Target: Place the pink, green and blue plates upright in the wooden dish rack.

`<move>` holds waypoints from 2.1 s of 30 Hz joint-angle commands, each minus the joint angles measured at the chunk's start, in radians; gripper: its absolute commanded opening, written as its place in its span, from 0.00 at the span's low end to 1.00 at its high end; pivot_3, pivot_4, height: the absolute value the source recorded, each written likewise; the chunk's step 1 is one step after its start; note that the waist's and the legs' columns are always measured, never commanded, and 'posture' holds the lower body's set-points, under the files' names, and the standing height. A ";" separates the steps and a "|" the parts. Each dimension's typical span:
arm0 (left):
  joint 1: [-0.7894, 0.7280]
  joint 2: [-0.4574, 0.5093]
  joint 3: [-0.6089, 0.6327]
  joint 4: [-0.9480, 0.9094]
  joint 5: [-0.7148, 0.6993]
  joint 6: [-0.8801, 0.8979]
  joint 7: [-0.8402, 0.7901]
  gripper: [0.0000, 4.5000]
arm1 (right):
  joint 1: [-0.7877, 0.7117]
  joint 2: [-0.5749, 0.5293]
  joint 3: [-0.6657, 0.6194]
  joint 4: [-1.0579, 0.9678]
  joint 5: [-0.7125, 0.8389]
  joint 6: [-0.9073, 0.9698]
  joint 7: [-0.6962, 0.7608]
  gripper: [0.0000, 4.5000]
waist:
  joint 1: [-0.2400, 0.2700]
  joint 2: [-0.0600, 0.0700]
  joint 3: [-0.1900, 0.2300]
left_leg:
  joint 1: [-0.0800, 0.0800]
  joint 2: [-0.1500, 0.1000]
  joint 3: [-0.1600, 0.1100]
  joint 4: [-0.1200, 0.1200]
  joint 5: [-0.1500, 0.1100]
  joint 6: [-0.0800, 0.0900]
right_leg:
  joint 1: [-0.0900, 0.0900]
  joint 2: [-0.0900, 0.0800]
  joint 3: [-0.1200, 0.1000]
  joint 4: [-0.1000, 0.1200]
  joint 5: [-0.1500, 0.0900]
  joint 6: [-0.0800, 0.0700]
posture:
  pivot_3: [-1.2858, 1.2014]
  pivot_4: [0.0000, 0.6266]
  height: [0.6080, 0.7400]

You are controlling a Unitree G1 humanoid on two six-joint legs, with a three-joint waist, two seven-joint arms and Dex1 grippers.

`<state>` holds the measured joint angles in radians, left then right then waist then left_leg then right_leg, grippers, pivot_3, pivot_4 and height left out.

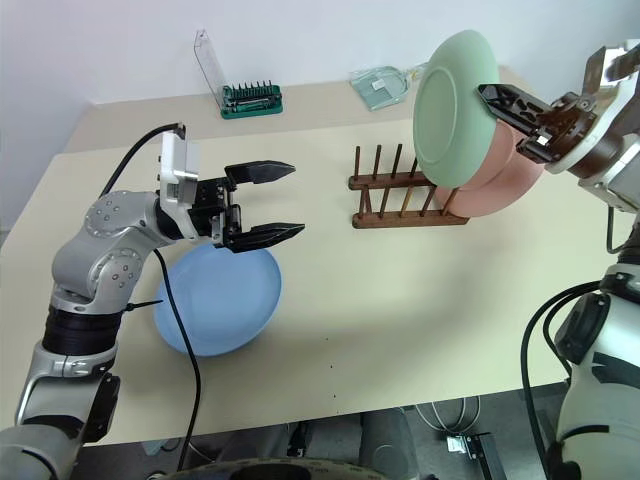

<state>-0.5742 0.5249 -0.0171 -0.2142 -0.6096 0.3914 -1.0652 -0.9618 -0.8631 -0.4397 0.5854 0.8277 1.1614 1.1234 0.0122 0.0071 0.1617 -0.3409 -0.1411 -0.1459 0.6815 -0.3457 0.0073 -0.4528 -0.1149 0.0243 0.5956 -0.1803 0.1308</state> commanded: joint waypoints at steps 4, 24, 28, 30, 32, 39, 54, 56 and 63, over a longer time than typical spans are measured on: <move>-0.004 0.012 0.024 -0.030 -0.020 0.003 0.001 1.00 | 0.005 0.006 -0.026 -0.044 0.032 -0.001 -0.009 0.01 | 0.000 0.000 0.000 | 0.000 0.000 0.000 0.000 0.000 0.000 | 0.000 0.000 0.000 0.000 0.000 0.000 | 0.52 0.24 1.00; -0.004 0.012 0.025 -0.035 -0.024 0.003 0.004 1.00 | -0.032 0.013 -0.027 -0.046 0.050 -0.002 -0.045 0.01 | 0.001 0.000 0.000 | 0.000 0.000 0.000 0.000 0.000 0.000 | 0.000 0.000 0.000 0.000 0.000 0.000 | 0.52 0.24 1.00; -0.001 0.017 0.027 -0.041 -0.026 0.007 0.004 1.00 | -0.002 0.010 -0.022 -0.031 0.042 -0.017 -0.036 0.01 | 0.001 0.000 0.000 | 0.000 0.000 0.000 0.000 0.000 0.000 | 0.000 0.000 0.000 0.000 0.000 0.000 | 0.52 0.24 1.00; -0.001 0.020 0.028 -0.043 -0.027 0.008 0.003 1.00 | 0.009 0.011 -0.023 -0.022 0.040 -0.025 -0.036 0.01 | 0.000 0.000 0.000 | 0.000 0.000 0.000 0.000 0.000 0.000 | 0.000 0.000 0.000 0.000 0.000 0.000 | 0.52 0.24 1.00; -0.001 0.023 0.028 -0.042 -0.025 0.007 0.000 1.00 | 0.015 0.013 -0.026 -0.013 0.041 -0.029 -0.038 0.01 | 0.000 0.000 0.000 | 0.000 0.000 0.000 0.000 0.000 0.000 | 0.000 0.000 0.000 0.000 0.000 0.000 | 0.52 0.24 1.00; -0.007 0.023 0.027 -0.038 -0.028 0.009 -0.001 1.00 | 0.043 0.033 -0.021 -0.045 0.053 -0.027 -0.045 0.01 | 0.000 0.000 0.000 | 0.000 0.000 0.000 0.000 0.000 0.000 | 0.000 0.000 0.000 0.000 0.000 0.000 | 0.52 0.24 1.00; -0.007 0.017 0.025 -0.039 -0.030 0.009 0.005 1.00 | -0.059 0.020 -0.045 -0.041 0.082 0.020 -0.075 0.01 | 0.001 0.000 0.000 | 0.000 0.000 0.000 0.000 0.000 0.000 | 0.000 0.000 0.000 0.000 0.000 0.000 | 0.52 0.24 1.00; -0.007 0.016 0.024 -0.039 -0.030 0.010 0.007 1.00 | -0.055 0.028 -0.055 -0.042 0.095 0.038 -0.084 0.01 | 0.001 0.000 0.000 | 0.000 0.000 0.000 0.000 0.000 0.000 | 0.000 0.000 0.000 0.000 0.000 0.000 | 0.52 0.24 1.00; -0.004 0.019 0.024 -0.041 -0.028 0.008 0.006 1.00 | -0.030 0.042 -0.076 -0.036 0.108 0.054 -0.103 0.01 | 0.001 0.000 0.000 | 0.000 0.000 0.000 0.000 0.000 0.000 | 0.000 0.000 0.000 0.000 0.000 0.000 | 0.52 0.24 1.00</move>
<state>-0.5719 0.5404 -0.0162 -0.2204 -0.6220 0.4054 -1.0617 -0.9771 -0.8195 -0.4799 0.5713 0.9004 1.2145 1.0218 0.0128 0.0071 0.1618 -0.3411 -0.1410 -0.1458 0.6814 -0.3457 0.0073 -0.4531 -0.1149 0.0244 0.5955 -0.1803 0.1307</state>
